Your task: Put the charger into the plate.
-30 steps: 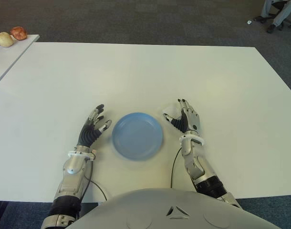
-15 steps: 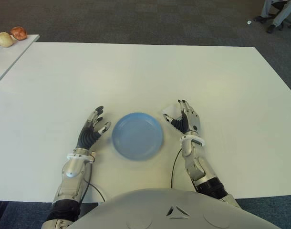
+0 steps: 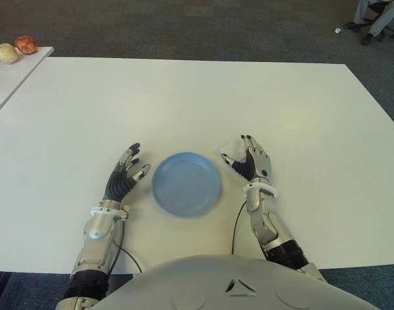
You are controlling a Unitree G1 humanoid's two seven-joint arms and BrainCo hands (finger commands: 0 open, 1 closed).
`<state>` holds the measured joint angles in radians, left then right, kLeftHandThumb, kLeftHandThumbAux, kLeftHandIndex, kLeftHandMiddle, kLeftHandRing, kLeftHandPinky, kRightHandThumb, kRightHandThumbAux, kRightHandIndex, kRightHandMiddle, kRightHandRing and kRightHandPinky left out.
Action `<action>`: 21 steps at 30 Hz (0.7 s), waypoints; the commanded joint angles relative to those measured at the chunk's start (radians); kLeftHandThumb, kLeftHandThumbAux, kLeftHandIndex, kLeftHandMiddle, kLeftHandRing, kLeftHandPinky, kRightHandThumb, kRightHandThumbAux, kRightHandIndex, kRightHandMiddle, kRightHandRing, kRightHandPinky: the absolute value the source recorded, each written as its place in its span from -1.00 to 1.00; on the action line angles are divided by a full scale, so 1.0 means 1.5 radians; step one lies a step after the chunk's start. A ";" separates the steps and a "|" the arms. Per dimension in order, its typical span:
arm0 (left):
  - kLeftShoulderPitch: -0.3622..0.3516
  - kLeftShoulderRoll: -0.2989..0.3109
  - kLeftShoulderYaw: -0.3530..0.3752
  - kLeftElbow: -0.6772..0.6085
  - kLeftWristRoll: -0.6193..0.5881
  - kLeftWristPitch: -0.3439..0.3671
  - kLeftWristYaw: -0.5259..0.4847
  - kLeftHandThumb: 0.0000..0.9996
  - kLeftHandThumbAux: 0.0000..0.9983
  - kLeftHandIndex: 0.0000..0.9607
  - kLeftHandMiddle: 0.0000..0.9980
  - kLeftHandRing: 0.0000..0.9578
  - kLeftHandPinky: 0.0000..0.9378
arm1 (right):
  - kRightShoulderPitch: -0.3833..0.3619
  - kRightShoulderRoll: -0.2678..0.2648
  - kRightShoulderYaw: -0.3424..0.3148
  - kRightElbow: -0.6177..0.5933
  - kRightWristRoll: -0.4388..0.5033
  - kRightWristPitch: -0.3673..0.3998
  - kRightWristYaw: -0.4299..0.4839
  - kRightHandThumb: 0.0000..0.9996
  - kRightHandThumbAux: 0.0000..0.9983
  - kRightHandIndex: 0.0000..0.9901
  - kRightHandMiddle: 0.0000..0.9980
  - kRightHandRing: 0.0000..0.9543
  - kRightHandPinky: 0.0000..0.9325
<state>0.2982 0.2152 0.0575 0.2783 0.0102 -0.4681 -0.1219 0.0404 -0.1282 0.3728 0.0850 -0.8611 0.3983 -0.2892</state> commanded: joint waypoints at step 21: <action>0.012 -0.014 -0.006 0.034 0.015 0.037 0.004 -1.00 0.16 -0.83 -0.83 -0.84 -0.80 | 0.026 -0.010 0.007 0.000 0.009 0.069 0.094 -0.39 -0.35 -1.00 -0.95 -0.73 -0.41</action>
<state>0.2943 0.2011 0.0570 0.2885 0.0205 -0.4703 -0.1158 0.0373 -0.1411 0.3750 0.0464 -0.8704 0.4601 -0.2008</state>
